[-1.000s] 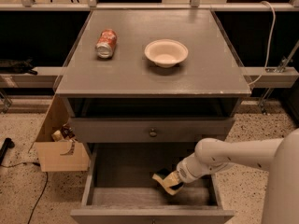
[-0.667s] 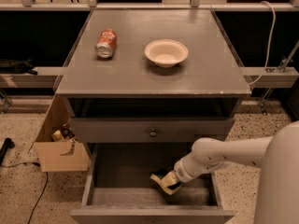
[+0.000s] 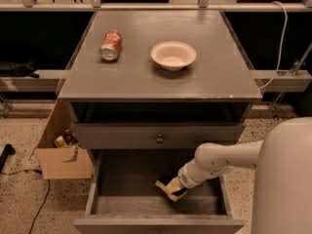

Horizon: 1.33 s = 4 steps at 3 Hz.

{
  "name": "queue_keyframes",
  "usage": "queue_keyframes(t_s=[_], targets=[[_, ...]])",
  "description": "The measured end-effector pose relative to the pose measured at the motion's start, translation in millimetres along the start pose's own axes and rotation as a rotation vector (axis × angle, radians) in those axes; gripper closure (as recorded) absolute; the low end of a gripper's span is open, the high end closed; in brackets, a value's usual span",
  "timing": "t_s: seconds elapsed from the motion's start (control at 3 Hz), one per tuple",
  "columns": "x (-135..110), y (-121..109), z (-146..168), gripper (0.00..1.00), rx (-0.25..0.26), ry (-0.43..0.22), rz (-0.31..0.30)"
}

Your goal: Place sponge into middle drawer

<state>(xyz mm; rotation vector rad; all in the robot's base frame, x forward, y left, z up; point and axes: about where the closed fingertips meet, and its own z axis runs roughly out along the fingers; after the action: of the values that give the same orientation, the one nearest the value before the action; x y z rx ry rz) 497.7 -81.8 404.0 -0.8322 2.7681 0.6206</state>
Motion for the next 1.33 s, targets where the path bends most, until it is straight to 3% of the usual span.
queue_keyframes(t_s=[1.33], targets=[[0.0,0.1,0.1,0.03,0.000,0.000,0.000]])
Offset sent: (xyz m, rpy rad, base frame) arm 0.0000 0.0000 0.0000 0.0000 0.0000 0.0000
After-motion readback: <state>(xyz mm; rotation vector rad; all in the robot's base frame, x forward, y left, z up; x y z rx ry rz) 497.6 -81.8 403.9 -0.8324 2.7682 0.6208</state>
